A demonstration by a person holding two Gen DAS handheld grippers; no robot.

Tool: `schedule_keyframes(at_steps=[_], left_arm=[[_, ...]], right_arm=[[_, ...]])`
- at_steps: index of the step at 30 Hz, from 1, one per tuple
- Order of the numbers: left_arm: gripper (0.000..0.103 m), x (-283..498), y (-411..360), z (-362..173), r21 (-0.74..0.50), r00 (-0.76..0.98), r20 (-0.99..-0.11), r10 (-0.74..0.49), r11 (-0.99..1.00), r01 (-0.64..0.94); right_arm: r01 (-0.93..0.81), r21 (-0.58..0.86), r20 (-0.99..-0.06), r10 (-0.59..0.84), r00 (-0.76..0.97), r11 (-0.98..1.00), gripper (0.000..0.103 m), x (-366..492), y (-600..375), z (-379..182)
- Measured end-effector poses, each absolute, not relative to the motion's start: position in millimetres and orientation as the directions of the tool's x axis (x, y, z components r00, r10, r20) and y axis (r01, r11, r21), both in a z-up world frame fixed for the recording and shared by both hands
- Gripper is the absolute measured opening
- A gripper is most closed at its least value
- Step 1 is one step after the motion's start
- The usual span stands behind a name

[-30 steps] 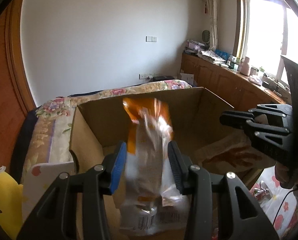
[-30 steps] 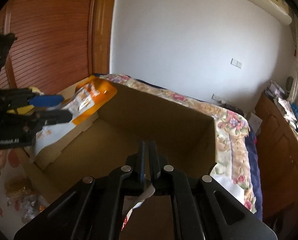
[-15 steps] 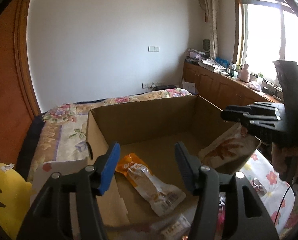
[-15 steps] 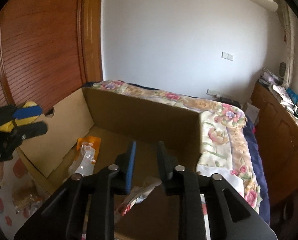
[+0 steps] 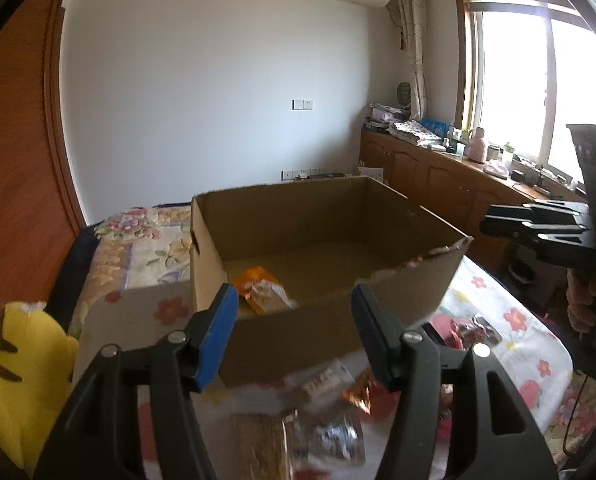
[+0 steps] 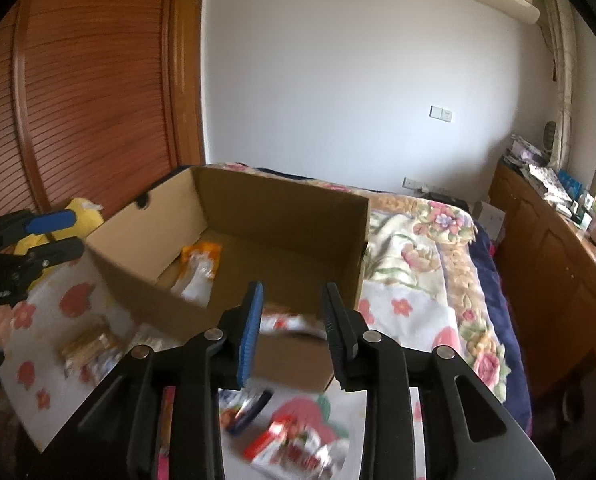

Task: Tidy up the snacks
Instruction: 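Move both grippers back toward the remaining snacks on the table, then grasp the granola bar with the left gripper while the right gripper grasps the pink sausage packet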

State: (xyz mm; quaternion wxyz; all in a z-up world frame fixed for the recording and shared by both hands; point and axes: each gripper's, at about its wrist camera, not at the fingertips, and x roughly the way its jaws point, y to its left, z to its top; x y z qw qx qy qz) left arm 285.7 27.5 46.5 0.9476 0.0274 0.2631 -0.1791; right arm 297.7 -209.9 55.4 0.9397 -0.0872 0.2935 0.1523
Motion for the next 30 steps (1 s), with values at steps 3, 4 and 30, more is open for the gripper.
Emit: schedule_keyframes(at_steps=[3,4,30], left_arm=[[0.061,272.0,33.5,37.3,-0.046,0.792,-0.523,-0.315,0.938,0.343],[0.061,268.2,36.1,32.7,-0.050,0.788,-0.530,-0.312,0.940,0.338],[0.063,252.7,48.7,-67.5,-0.048,0.669,-0.709,-0.223,0.962,0.269]], right_arm=[[-0.349,-0.054,-0.584,0.253,0.771,0.936,0.035,277.6,-209.6,50.4],[-0.351,-0.046,-0.587,0.259,0.767,0.935,0.038,273.2,-209.4,47.9],[-0.398,0.093,-0.728,0.335,0.598,0.913,0.052,256.8,-164.4,-73.4]])
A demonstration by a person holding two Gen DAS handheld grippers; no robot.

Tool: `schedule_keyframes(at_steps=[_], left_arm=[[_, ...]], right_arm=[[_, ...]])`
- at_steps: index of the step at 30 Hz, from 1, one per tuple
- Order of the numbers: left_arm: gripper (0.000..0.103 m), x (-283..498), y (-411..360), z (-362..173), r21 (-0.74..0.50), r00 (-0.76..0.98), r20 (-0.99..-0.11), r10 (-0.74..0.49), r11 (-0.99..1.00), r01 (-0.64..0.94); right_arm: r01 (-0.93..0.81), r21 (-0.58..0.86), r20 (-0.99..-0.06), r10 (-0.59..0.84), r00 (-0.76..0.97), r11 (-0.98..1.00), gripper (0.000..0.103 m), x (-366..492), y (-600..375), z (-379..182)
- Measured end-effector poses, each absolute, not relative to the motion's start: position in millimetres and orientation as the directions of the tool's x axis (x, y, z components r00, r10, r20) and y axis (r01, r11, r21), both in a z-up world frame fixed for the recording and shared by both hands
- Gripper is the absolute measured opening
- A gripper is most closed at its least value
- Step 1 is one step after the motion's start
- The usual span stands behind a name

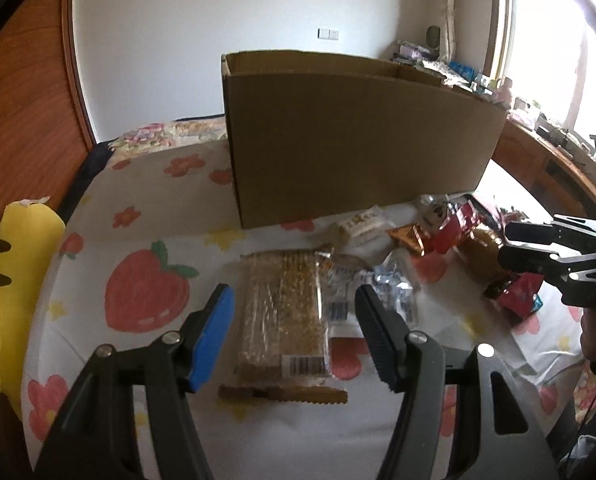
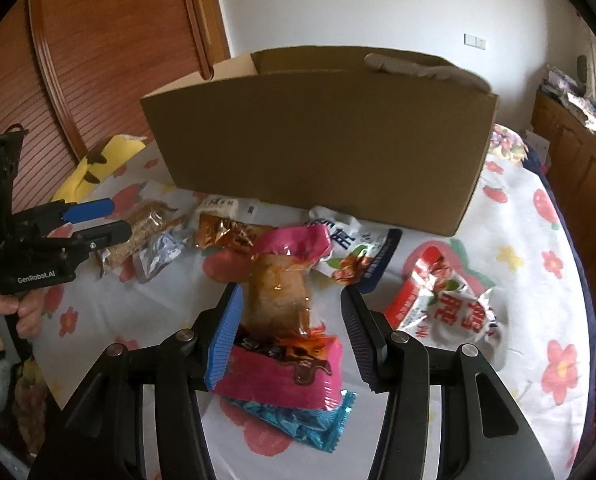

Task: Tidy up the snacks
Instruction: 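Grasp the granola bar with the left gripper while the right gripper grasps the pink sausage packet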

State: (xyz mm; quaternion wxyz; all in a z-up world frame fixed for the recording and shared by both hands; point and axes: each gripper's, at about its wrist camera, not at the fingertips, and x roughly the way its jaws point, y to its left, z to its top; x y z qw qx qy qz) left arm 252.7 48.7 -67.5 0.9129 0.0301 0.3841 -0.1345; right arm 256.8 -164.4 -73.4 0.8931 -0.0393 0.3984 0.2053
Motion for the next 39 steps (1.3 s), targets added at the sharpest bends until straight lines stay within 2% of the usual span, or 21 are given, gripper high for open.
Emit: schedule_keyframes(at_steps=[6,12,20,24,30,32,34,36,39], left_arm=[[0.063,263.0,50.7,-71.5,-0.045,0.656,-0.726,-0.205,0.967,0.252],[0.063,273.3,44.3,-83.2,-0.022,0.606,-0.774,-0.184,0.964,0.264],[0.064,282.3,46.9,-87.4,-0.082,0.578,-0.786,-0.220,0.963,0.256],[0.073,283.6,45.4,-88.4,-0.077,0.573,-0.790,-0.217,0.963,0.258],[0.074,283.4,45.4,-88.1,-0.082,0.573,-0.789,-0.222,0.962,0.259],[0.068,282.8,47.9,-87.3,-0.106,0.576,-0.782,-0.240,0.961,0.256],[0.054,282.3,53.7,-86.3,-0.134,0.583,-0.772,-0.255,0.961,0.243],[0.044,282.0,56.6,-86.1,-0.147,0.586,-0.767,-0.263,0.960,0.239],[0.042,278.5,57.6,-85.3,-0.147,0.588,-0.763,-0.268,0.958,0.246]], right_arm=[[-0.400,0.087,-0.757,0.322,0.569,0.912,0.052,268.3,-153.1,-87.6],[-0.399,0.084,-0.783,0.308,0.540,0.913,0.057,273.9,-148.4,-94.1],[-0.419,-0.002,-0.797,0.251,0.550,0.908,0.063,272.6,-133.2,-98.6],[-0.420,-0.003,-0.797,0.252,0.549,0.907,0.064,272.4,-134.6,-98.8],[-0.420,-0.001,-0.797,0.253,0.548,0.907,0.064,272.6,-134.4,-98.2],[-0.420,-0.004,-0.797,0.251,0.550,0.908,0.064,272.1,-134.1,-98.2],[-0.421,-0.004,-0.797,0.252,0.550,0.907,0.064,272.0,-133.7,-98.0],[-0.419,-0.004,-0.796,0.251,0.551,0.908,0.063,272.2,-133.8,-98.0],[-0.408,-0.004,-0.792,0.246,0.558,0.913,0.054,271.5,-136.7,-96.8]])
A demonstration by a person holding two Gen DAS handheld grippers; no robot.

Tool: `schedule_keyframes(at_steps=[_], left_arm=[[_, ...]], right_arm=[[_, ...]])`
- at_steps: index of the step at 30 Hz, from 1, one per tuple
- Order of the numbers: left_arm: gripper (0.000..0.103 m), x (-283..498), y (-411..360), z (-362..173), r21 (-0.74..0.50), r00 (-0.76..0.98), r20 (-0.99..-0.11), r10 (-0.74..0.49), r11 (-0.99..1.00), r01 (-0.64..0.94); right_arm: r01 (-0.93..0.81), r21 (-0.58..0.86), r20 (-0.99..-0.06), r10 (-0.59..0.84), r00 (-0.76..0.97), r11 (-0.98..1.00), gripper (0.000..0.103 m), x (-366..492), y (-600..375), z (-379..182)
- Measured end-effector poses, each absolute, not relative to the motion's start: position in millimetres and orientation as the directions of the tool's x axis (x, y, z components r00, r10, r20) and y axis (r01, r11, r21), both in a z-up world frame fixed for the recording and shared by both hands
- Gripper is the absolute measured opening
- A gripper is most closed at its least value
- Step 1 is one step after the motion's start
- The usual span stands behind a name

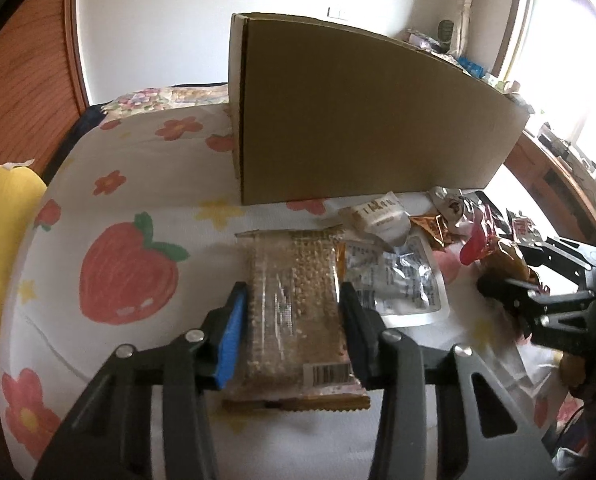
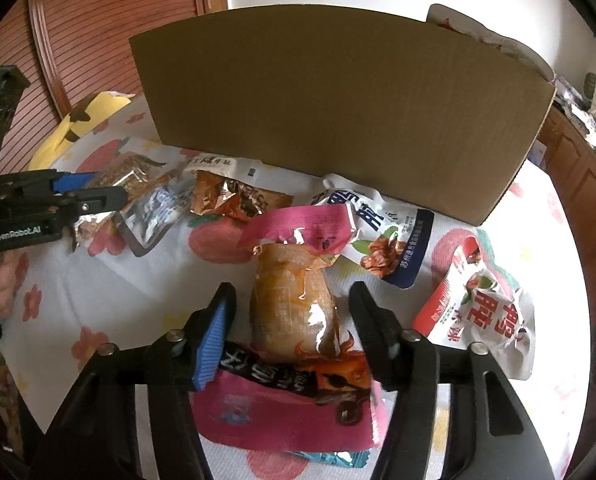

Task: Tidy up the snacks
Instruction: 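Grasp the granola bar with the left gripper while the right gripper grasps the pink sausage packet, then lift both packets and carry them over the open box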

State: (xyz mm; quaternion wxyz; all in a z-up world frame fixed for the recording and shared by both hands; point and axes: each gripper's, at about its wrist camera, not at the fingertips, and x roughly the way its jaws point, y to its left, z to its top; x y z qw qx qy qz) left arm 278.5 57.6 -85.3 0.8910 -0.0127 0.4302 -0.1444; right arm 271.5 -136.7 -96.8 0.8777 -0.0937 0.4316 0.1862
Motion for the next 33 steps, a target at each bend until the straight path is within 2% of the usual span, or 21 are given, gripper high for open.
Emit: schedule_keyframes(at_steps=[2,7,13,19,26,33], left_arm=[[0.042,273.7,57.2,-84.4,-0.142,0.591,-0.761,-0.268,0.957,0.252],[0.042,254.6,57.1,-75.5,-0.155,0.621,-0.729,-0.288,0.953,0.261],[0.042,231.5,47.9,-60.5,-0.113,0.668,-0.689,-0.281,0.952,0.284],[0.042,220.3,40.5,-49.1,-0.131,0.673,-0.668,-0.318,0.940,0.314],[0.042,209.0,29.4,-38.1,-0.122,0.680,-0.649,-0.340,0.929,0.348],[0.042,199.6,27.9,-22.8,-0.140,0.708,-0.609,-0.358,0.927,0.348]], right_arm=[[-0.403,0.007,-0.790,0.252,0.558,0.915,0.047,271.8,-139.7,-96.0],[-0.401,0.013,-0.787,0.257,0.561,0.916,0.043,270.8,-141.9,-95.1],[-0.405,0.027,-0.783,0.271,0.560,0.914,0.042,270.1,-143.6,-94.1],[-0.401,0.036,-0.771,0.281,0.572,0.915,0.041,267.2,-146.7,-91.1],[-0.425,-0.041,-0.728,0.264,0.632,0.904,0.040,252.0,-140.1,-76.3],[-0.438,-0.017,-0.687,0.308,0.659,0.899,0.040,237.9,-143.0,-48.8]])
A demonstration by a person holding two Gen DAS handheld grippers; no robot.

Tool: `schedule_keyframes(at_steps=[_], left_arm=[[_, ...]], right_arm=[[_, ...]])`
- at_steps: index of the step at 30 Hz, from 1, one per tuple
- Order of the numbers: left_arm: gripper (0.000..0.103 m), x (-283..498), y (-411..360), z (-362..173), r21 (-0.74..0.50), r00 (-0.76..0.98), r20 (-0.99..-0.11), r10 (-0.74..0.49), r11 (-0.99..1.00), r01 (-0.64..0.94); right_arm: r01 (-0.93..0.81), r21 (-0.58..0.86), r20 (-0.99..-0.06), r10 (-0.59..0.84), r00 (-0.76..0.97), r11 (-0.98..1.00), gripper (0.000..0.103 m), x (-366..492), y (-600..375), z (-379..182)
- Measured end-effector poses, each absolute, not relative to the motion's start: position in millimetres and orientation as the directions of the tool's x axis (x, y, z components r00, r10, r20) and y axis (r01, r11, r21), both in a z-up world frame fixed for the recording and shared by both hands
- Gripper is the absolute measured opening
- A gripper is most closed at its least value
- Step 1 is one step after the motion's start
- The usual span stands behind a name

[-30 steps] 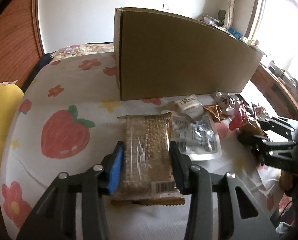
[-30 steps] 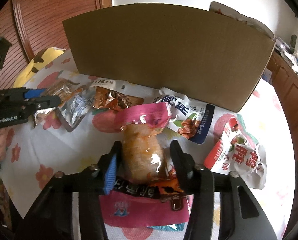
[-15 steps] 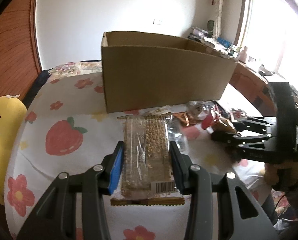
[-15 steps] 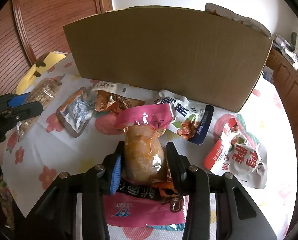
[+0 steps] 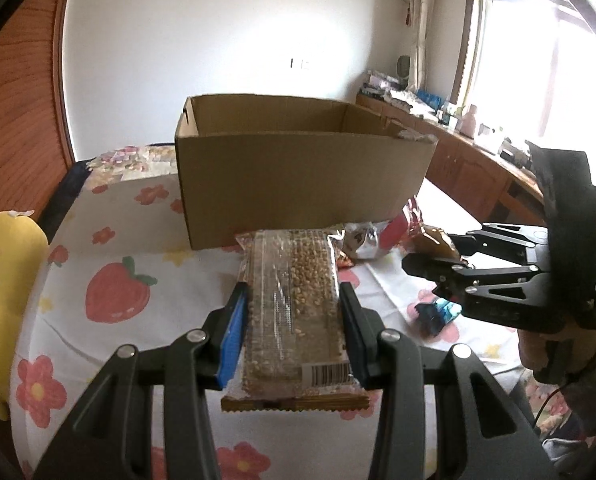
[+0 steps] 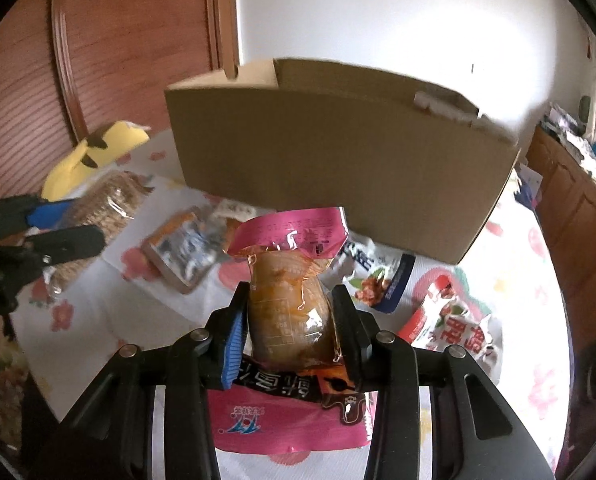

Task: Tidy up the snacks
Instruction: 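Lift both packets and carry them over the open box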

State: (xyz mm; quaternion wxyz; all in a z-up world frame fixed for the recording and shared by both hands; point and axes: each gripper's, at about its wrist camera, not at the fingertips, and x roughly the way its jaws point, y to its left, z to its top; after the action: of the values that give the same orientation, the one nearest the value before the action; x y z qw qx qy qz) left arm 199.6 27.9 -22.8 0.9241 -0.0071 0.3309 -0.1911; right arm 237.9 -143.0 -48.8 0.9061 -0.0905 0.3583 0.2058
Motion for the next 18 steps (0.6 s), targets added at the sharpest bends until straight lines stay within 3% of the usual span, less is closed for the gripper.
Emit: schedule_keyframes(at_steps=[18], left_arm=[[0.042,196.7,20.8,2.4,-0.150,0.757,-0.538,-0.372,0.925,0.349]], right_arm=[[-0.419,0.018,-0.587,0.349,0.731,0.908,0.040,220.0,-166.8,6.4]])
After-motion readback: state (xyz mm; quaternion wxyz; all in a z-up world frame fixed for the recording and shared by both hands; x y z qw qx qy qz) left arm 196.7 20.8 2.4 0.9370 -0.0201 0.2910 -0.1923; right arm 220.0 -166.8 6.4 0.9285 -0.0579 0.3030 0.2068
